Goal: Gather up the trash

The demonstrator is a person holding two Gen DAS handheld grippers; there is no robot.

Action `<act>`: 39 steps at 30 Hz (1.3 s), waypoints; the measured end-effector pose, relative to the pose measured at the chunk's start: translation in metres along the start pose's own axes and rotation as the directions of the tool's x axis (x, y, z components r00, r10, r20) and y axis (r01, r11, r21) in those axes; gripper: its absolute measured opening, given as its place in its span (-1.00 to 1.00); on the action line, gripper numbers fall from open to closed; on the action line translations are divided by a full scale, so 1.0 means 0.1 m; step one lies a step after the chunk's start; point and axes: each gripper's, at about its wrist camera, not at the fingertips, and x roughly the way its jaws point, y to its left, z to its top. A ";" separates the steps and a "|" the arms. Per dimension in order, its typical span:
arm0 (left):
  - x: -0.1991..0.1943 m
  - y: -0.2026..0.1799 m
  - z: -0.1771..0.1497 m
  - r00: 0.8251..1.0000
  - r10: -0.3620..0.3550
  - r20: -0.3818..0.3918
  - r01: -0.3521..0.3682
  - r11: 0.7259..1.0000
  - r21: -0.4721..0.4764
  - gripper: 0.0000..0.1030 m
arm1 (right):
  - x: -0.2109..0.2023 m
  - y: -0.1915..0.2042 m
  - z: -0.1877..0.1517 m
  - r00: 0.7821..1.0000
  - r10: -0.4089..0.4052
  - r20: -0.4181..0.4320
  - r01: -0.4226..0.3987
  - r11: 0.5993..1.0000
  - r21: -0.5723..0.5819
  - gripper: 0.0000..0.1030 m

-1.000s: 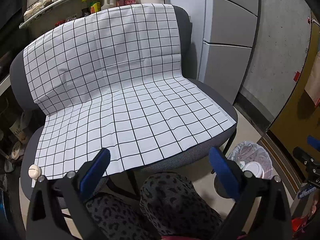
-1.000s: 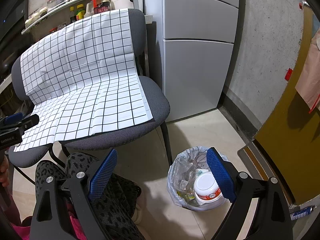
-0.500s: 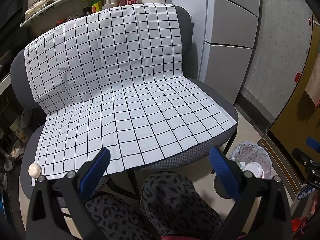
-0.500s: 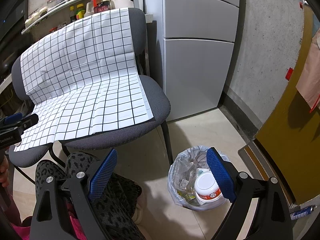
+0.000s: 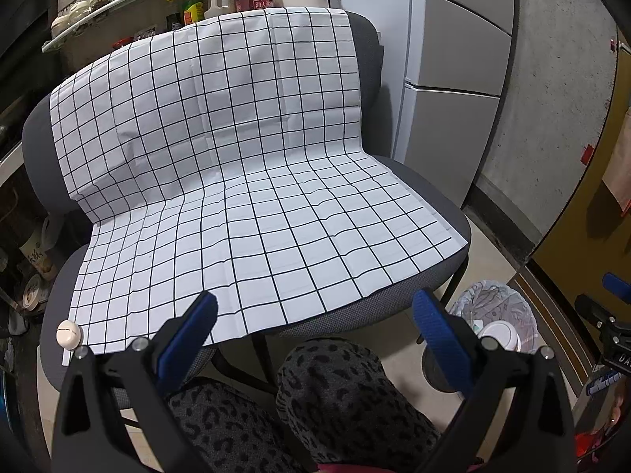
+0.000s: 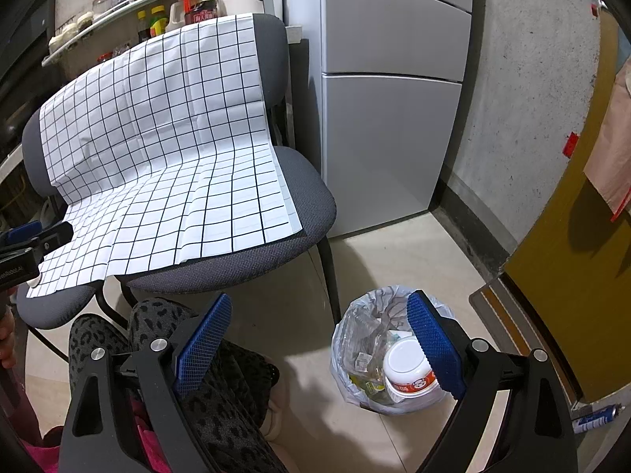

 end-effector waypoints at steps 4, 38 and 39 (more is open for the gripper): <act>0.00 0.01 0.01 1.000 0.005 -0.003 -0.005 1.000 -0.007 0.87 | 0.00 -0.01 0.01 1.000 0.001 0.000 -0.001 1.000 -0.001 0.75; 0.04 0.00 -0.04 1.000 0.026 -0.005 -0.026 1.000 0.014 0.87 | 0.05 -0.03 -0.01 1.000 0.005 -0.014 -0.005 1.000 0.005 0.75; 0.06 0.01 -0.04 1.000 0.027 -0.011 -0.027 1.000 0.009 0.87 | 0.06 -0.02 -0.02 1.000 0.006 -0.016 -0.006 1.000 0.006 0.75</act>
